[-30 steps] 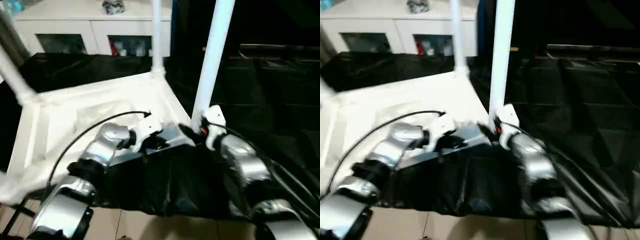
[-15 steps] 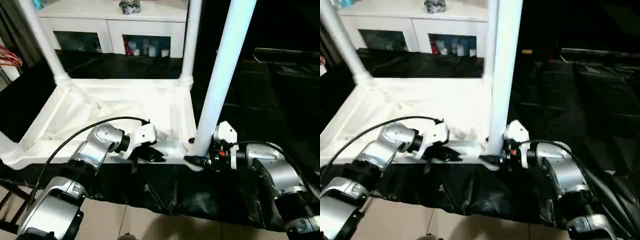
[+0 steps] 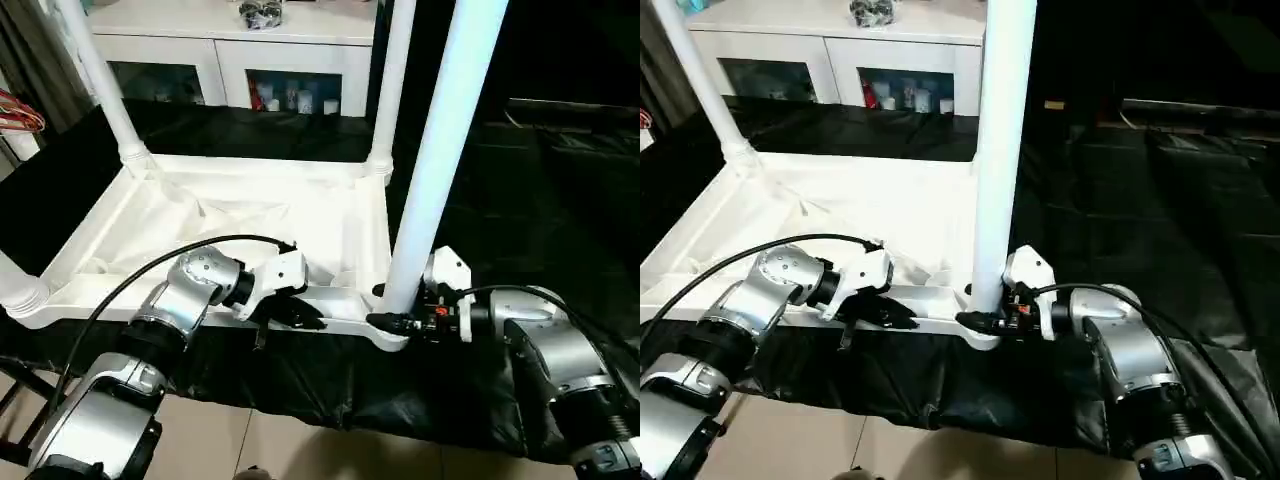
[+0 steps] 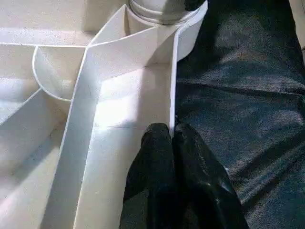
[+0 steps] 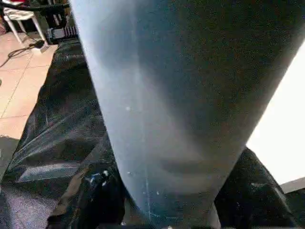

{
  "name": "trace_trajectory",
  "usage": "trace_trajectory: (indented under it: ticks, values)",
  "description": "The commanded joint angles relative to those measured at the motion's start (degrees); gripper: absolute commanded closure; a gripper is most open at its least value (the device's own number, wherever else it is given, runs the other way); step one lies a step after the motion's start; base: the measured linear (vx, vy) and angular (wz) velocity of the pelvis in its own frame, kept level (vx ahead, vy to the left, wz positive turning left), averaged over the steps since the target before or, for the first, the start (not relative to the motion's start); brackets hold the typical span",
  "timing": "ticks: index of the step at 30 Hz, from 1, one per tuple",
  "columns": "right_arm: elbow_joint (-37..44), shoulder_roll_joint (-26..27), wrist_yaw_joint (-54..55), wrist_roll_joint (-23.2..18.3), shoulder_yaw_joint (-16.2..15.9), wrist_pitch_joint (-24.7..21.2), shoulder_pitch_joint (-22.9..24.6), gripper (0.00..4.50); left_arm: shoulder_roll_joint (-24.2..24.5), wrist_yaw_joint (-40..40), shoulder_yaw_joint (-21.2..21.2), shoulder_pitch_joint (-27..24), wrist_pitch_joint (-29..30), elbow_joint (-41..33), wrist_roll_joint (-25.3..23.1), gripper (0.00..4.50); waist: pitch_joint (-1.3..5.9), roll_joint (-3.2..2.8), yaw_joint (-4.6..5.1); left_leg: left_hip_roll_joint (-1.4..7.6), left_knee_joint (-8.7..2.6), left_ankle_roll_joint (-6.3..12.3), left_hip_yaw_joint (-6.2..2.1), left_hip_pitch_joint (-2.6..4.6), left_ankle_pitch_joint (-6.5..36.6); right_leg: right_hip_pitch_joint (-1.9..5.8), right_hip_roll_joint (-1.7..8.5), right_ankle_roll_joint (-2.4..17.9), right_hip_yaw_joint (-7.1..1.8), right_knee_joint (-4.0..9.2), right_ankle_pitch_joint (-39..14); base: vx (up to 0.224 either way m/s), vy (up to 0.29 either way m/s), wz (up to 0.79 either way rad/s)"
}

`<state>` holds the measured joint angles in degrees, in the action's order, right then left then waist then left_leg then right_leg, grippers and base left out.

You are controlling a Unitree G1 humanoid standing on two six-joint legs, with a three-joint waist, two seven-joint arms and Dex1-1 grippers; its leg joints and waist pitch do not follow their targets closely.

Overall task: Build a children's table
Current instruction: Rotate leg to tighten

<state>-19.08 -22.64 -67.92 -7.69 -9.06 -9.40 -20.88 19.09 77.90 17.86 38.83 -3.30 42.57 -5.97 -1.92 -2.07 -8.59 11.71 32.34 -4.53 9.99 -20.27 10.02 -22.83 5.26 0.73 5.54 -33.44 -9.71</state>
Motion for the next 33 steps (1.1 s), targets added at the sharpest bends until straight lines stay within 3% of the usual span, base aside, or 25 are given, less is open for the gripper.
trace_trajectory:
  ticks: [1, 4, 6, 7, 8, 10, 12, 14, 17, 18, 19, 20, 21, 22, 23, 24, 25, 26, 27, 28, 29, 30, 31, 32, 33]
  values:
    - [0.0, 3.5, -1.9, 0.4, -6.9, -3.0, 2.5, 2.51, -2.5, -6.0, -1.2, 1.2, 1.2, -0.9, 0.7, 4.5, 3.07, 0.87, -0.15, 1.65, -3.53, 3.23, -0.22, -0.04, 12.3, 2.92, 3.67, 9.7, -2.72, 3.8, -16.2, 0.0, 0.0, 0.0]
    - [-1.0, 4.9, 1.3, 1.2, -6.6, -2.3, 3.4, 2.52, -3.6, -9.9, -1.7, 1.7, 2.1, -0.2, 0.0, 4.5, 2.92, 0.88, -0.17, 1.67, -3.69, 2.91, -0.24, 0.02, 13.4, 2.87, 3.72, 9.4, -2.73, 4.04, -17.9, 0.0, 0.0, 0.0]
    - [-1.8, 5.7, 3.5, 1.9, -6.2, -1.8, 3.6, 2.53, -4.0, -11.1, -1.8, 1.8, 2.6, -0.2, -0.3, 4.5, 2.25, 0.69, 0.13, 1.54, -4.15, 1.74, -0.39, 0.41, 17.6, 2.49, 3.82, 7.7, -2.6, 4.99, -25.8, 0.0, 0.0, 0.0]
    - [-5.8, 9.3, 13.0, 3.3, -3.3, -1.4, 2.7, 2.54, -5.8, -14.8, -2.2, 2.0, 4.1, -0.1, -0.6, 4.5, 2.15, 0.33, 0.28, 1.43, -4.19, 0.84, -0.55, 0.98, 20.2, 2.21, 3.94, 6.6, -2.53, 5.54, -29.9, 0.0, 0.0, 0.0]
    - [-5.8, 9.3, 13.0, 3.3, -3.3, -1.4, 2.7, 2.55, -5.8, -14.8, -2.2, 2.0, 4.1, -0.1, -0.6, 4.5, 1.95, 0.46, 0.61, 1.39, -4.23, 0.34, -0.58, 1.17, 21.3, 1.97, 4.05, 6.1, -2.53, 5.86, -31.8, -0.051, 0.002, -0.02]
    - [-11.5, 14.3, 24.7, 3.0, 1.8, -1.5, 0.7, 2.56, -8.6, -19.5, -2.4, 2.3, 5.7, 0.1, -1.3, 4.5, 1.57, 0.23, 1.62, 0.97, -4.42, -1.23, -1.43, 1.55, 26.1, 2.17, 4.12, 3.1, -1.3, 6.84, -39.4, 0.0, 0.0, 0.0]
    - [-13.2, 15.7, 28.2, 2.5, 3.4, -1.5, 0.0, 2.56, -9.7, -21.0, -2.3, 2.5, 6.4, 0.2, -1.7, 4.5, 1.69, 0.23, 2.73, 0.83, -4.5, -1.15, -1.82, 1.69, 28.5, 2.37, 3.91, 1.4, -0.54, 7.53, -39.8, -0.055, 0.035, -0.15]
    - [-15.8, 18.0, 32.8, 1.7, 5.3, -2.1, -1.5, 2.56, -11.3, -24.1, -2.3, 3.0, 7.3, 0.8, -2.4, 4.5, 1.75, -0.62, 3.3, 1.02, -4.57, -0.67, -1.83, 2.28, 30.2, 2.03, 3.83, 2.2, -0.43, 7.86, -37.4, 0.0, 0.0, 0.0]
    - [-20.4, 21.6, 41.2, 1.2, 8.3, -2.2, -5.0, 2.56, -14.0, -28.4, -2.3, 4.0, 8.9, 1.8, -3.0, 4.5, 1.22, -1.24, 4.66, 1.11, -4.46, -0.61, -1.93, 3.63, 36.1, 1.52, 3.22, 2.3, 1.34, 9.14, -36.6, 0.0, 0.0, 0.0]
    - [-23.1, 23.6, 45.5, 1.6, 10.0, -1.9, -7.5, 2.56, -15.4, -30.0, -2.4, 4.5, 9.7, 2.2, -3.2, 4.5, 1.05, -1.47, 5.24, 1.12, -4.47, -0.49, -2.3, 3.81, 38.4, 1.99, 2.86, 1.0, 2.66, 9.53, -36.4, -0.055, 0.032, -0.01]
    - [-24.7, 24.5, 47.4, 1.9, 10.5, -1.4, -8.9, 2.56, -16.3, -31.6, -2.5, 4.9, 9.9, 2.7, -3.5, 4.5, 0.97, -2.18, 5.71, 1.99, -5.49, -0.39, -2.93, 2.97, 41.9, 3.45, 2.62, 0.4, 3.12, 8.48, -33.3, 0.0, 0.0, 0.0]
    - [-25.4, 25.0, 48.2, 2.1, 10.6, -1.1, -9.6, 2.56, -16.6, -32.4, -2.6, 5.2, 10.0, 3.0, -3.7, 4.5, 0.96, -2.69, 5.33, 3.07, -6.84, -0.56, -3.41, 1.73, 44.6, 4.69, 2.59, 1.3, 2.15, 5.84, -29.6, -0.105, 0.029, -0.06]
    - [-26.9, 25.8, 49.5, 2.7, 10.7, 0.1, -11.0, 2.56, -17.3, -33.5, -2.6, 5.6, 10.1, 3.3, -3.9, 4.5, 0.74, -2.81, 4.23, 4.99, -10.37, -1.82, -2.96, 0.19, 51.5, 5.73, 2.05, 4.7, -0.38, -0.72, -17.0, -0.076, 0.014, -0.03]
    - [-28.1, 26.4, 50.5, 3.1, 10.8, 1.2, -12.1, 2.56, -17.8, -34.3, -2.5, 5.8, 10.1, 3.4, -4.1, 4.5, 0.41, -2.02, 4.08, 4.33, -10.38, -1.94, -1.86, 1.22, 51.4, 4.34, 1.75, 5.3, -0.96, -0.12, -18.7, -0.072, -0.045, 0.11]
    - [-28.9, 27.0, 51.0, 3.3, 10.9, 1.9, -12.9, 2.56, -18.0, -34.4, -2.3, 5.9, 10.1, 3.3, -4.2, 4.5, 0.16, -0.43, 4.42, 2.29, -8.08, -1.9, -1.31, 3.2, 48.7, 2.16, 1.87, 4.3, -0.98, 4.0, -28.0, 0.057, -0.081, 0.2]
    - [-29.5, 27.5, 51.2, 3.2, 11.2, 2.5, -13.6, 1.86, -18.2, -34.3, -2.0, 5.9, 10.0, 3.1, -4.2, 4.5, -0.37, 1.13, 4.46, -2.6, 2.07, -0.83, -0.13, 9.31, 32.6, -4.18, 5.0, 0.5, 1.63, 12.58, -52.4, 0.057, -0.081, 0.2]
    - [-29.6, 27.7, 51.2, 3.0, 11.3, 2.6, -13.8, 1.86, -18.2, -34.0, -1.9, 5.9, 10.0, 3.0, -4.2, 4.5, -0.09, 1.43, 4.98, -2.84, 2.4, 1.91, -0.72, 4.69, 21.2, 0.68, 6.53, -3.4, 2.84, 12.23, -57.6, 0.096, -0.014, -0.18]
    - [-29.9, 27.9, 50.7, 2.9, 11.3, 2.7, -14.0, 1.8, -18.1, -34.0, -1.9, 5.9, 9.9, 3.0, -4.2, 4.5, 0.42, 0.22, 4.46, -1.74, 0.37, 2.33, -1.25, 2.96, 20.1, 3.36, 6.69, -4.5, 3.43, 11.69, -53.8, 0.09, 0.056, -0.49]
    - [-29.9, 27.9, 49.4, 2.9, 11.0, 2.6, -14.0, 1.65, -17.6, -34.0, -1.9, 5.7, 9.5, 2.9, -4.2, 4.5, 1.58, -1.46, 4.95, 2.28, -3.83, 1.3, -4.05, -0.41, 28.0, 6.55, 4.98, -4.9, 3.78, 6.71, -35.9, 0.09, 0.056, -0.49]
    - [-29.9, 27.8, 49.1, 3.0, 10.8, 2.6, -13.9, 1.49, -17.3, -33.8, -1.9, 5.6, 9.4, 2.8, -4.2, 4.5, 1.81, -2.01, 4.92, 3.4, -4.6, 1.13, -4.65, -0.42, 30.8, 6.5, 5.23, -3.0, 2.61, 4.99, -29.1, 0.062, 0.031, -0.22]
    - [-29.9, 27.8, 49.1, 3.0, 10.8, 2.6, -13.9, 1.4, -17.3, -33.8, -1.9, 5.6, 9.4, 2.8, -4.2, 4.5, 1.6, -2.16, 5.02, 3.76, -5.22, 1.02, -4.72, 0.15, 33.4, 5.58, 5.08, -0.8, 1.85, 4.69, -24.8, 0.0, 0.0, 0.0]
    - [-30.6, 27.3, 48.9, 4.3, 10.4, 3.7, -14.1, 1.36, -16.4, -33.0, -2.0, 5.3, 8.6, 2.7, -4.2, 4.5, 0.85, -1.25, 5.49, 1.99, -4.52, -0.11, -3.48, 2.23, 35.6, 2.98, 4.94, 2.4, 1.96, 6.79, -26.5, 0.0, 0.0, 0.0]
    - [-30.6, 26.7, 48.9, 4.8, 10.3, 4.1, -14.1, 1.3, -15.8, -31.9, -2.0, 5.0, 8.3, 2.4, -4.0, 4.5, 0.55, -0.66, 5.49, 0.27, -3.2, -0.02, -2.48, 3.47, 32.3, 2.09, 5.11, 2.9, 2.93, 8.47, -33.0, 0.056, -0.014, 0.17]
    - [-30.5, 26.4, 48.9, 5.1, 10.3, 4.3, -14.0, 1.17, -15.4, -31.1, -2.0, 4.7, 8.0, 2.2, -3.8, 4.5, 0.53, -0.43, 5.61, -0.01, -3.01, 0.51, -2.35, 3.15, 30.2, 2.49, 5.06, 2.2, 3.33, 8.78, -35.1, 0.0, 0.0, 0.0]
    - [-30.8, 25.8, 48.2, 5.2, 10.1, 5.1, -14.1, 1.17, -14.9, -30.3, -1.9, 4.4, 7.6, 1.8, -3.7, 4.5, 0.82, -0.66, 5.56, 0.09, -3.28, 1.18, -2.5, 1.91, 26.5, 3.77, 5.22, 0.8, 3.26, 8.63, -35.6, 0.0, 0.0, 0.0]
